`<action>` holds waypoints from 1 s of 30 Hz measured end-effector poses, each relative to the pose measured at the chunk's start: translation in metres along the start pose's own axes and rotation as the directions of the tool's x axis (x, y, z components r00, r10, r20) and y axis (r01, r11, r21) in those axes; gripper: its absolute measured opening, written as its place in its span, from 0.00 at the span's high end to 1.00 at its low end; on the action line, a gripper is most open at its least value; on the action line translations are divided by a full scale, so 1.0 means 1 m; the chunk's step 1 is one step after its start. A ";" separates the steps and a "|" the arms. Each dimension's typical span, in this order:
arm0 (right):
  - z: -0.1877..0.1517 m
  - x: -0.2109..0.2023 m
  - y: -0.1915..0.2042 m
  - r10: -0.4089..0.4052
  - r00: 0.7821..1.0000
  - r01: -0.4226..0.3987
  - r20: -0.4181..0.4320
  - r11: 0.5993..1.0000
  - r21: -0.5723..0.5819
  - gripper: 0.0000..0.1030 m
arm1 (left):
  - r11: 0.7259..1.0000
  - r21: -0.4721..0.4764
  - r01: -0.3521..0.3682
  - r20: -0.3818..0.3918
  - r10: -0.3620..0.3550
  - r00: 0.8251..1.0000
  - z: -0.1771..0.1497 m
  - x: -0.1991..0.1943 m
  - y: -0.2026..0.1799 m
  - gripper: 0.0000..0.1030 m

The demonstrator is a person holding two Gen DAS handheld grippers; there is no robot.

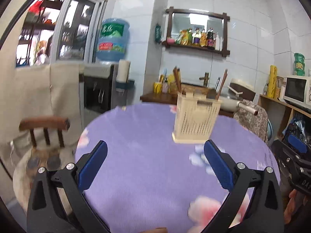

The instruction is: Organize utensils

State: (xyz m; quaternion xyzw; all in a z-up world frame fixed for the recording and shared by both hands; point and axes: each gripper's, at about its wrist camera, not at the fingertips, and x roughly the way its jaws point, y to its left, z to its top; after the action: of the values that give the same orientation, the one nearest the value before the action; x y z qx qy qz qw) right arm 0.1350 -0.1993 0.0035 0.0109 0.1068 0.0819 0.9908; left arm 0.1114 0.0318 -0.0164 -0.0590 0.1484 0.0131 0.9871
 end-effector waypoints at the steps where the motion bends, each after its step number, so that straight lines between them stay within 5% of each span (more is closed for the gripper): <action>1: -0.009 -0.011 0.004 -0.010 1.000 0.010 0.003 1.000 -0.014 0.05 | 1.000 -0.014 -0.003 -0.016 0.003 1.000 -0.009 -0.008 0.002 0.05; 9: -0.035 -0.086 0.024 -0.050 0.995 0.055 0.088 0.997 -0.059 0.06 | 0.999 0.026 0.033 0.115 -0.036 0.993 -0.039 -0.072 -0.005 0.05; 30: -0.039 -0.120 0.036 -0.026 0.992 0.034 0.120 0.997 -0.067 0.06 | 0.994 0.086 0.070 0.108 -0.079 0.991 -0.047 -0.104 -0.016 0.05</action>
State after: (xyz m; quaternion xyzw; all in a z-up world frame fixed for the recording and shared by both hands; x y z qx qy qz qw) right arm 0.0049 -0.1835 -0.0077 -0.0203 0.0449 0.0698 0.9963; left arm -0.0007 0.0090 -0.0288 -0.0233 0.0911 -0.0267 0.9952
